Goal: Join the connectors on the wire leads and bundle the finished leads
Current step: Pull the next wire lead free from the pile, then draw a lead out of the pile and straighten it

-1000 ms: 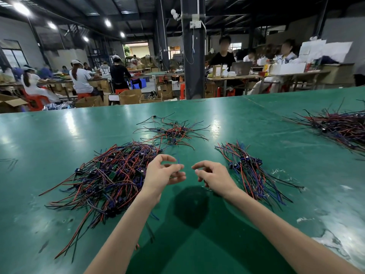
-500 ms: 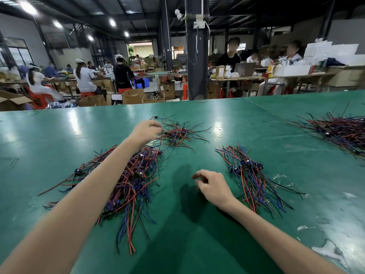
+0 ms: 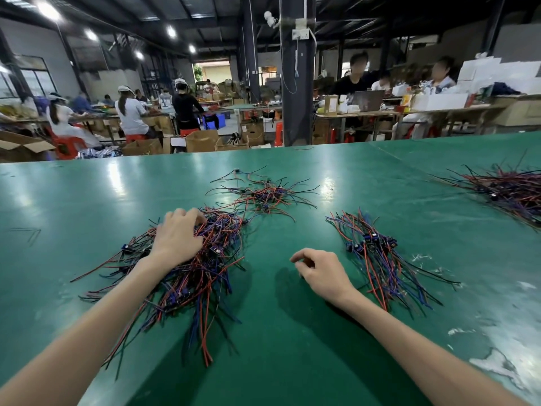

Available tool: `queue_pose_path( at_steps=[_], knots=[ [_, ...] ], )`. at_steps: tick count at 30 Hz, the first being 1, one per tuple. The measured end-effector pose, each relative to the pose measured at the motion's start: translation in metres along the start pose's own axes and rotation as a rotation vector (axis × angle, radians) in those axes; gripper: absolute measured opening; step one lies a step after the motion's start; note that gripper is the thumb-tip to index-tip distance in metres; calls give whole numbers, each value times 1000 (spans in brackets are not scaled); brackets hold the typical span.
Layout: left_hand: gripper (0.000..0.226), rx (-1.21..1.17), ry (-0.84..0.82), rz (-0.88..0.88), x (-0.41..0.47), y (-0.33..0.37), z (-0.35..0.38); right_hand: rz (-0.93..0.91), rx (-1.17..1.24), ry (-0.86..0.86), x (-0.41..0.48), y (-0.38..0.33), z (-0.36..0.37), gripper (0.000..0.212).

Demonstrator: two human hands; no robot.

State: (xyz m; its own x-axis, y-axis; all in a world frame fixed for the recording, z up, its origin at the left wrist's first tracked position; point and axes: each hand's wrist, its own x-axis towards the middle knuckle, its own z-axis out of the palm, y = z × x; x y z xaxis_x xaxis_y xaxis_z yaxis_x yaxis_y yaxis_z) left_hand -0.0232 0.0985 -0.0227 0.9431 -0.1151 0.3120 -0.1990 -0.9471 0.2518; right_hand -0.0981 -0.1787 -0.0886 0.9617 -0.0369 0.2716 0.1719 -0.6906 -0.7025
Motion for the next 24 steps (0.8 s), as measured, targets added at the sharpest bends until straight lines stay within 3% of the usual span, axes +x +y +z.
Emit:
queue_pose_path(
  at_steps=[2,4,8,13,20,24],
  knots=[
    [20,-38,-90,175,-5,10,-2,0,-1,-3,0,0,0,16],
    [14,36,-225,238,-10,18,-1,2,0,-4,1,0,0,16],
    [25,230,-254,239,-10,16,3,4,13,-6,1,0,0,16],
    [14,245,-229,280,-6,14,-1,4,27,-8,2,2,1,17],
    [7,-451,231,268,-6,33,-13,1,39,6,1,2,2,17],
    [8,-1025,249,136,-14,71,-33,16,65,0,1,2,1,16]
  ],
)
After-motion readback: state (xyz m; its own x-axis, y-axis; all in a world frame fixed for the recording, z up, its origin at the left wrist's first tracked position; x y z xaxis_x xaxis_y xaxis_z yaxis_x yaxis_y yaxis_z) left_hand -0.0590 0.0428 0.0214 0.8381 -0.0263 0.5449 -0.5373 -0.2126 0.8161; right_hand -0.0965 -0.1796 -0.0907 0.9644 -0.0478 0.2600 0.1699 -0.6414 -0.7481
